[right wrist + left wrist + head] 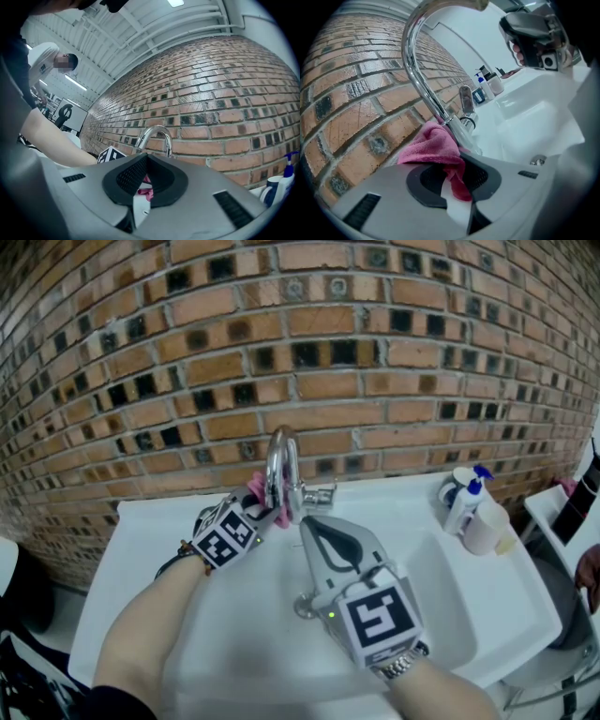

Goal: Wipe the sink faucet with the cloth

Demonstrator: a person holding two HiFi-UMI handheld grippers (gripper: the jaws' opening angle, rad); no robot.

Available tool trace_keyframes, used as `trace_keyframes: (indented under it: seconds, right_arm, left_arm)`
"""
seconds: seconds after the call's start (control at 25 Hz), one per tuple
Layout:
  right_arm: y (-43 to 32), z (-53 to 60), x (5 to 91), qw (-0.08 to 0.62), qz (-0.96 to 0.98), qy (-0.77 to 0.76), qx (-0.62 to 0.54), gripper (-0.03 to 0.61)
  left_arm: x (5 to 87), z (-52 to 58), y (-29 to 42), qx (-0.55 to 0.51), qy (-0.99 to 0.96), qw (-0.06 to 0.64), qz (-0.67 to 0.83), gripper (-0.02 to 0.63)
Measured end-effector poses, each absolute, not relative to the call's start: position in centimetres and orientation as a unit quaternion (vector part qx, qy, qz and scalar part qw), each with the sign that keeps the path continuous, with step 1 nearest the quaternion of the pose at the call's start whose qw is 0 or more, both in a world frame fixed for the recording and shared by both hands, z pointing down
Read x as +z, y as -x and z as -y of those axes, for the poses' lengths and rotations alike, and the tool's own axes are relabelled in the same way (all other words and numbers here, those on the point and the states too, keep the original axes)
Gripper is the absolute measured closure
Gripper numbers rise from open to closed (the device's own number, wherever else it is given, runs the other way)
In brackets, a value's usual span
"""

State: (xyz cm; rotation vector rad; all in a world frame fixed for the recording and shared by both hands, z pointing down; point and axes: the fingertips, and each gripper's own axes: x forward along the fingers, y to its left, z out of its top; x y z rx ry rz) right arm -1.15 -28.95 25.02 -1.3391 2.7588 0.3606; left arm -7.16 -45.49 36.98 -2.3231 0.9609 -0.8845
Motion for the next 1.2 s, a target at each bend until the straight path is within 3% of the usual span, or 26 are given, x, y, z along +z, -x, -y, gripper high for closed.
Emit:
trace_keyframes:
  seconds: [1.2]
  right_arm:
    - [-1.8, 31.4, 25.7, 0.035, -0.878, 0.473, 0.064, 0.566]
  left_arm:
    - [39.2, 41.4, 6.4, -0.353, 0.854, 0.226, -0.31, 0.535]
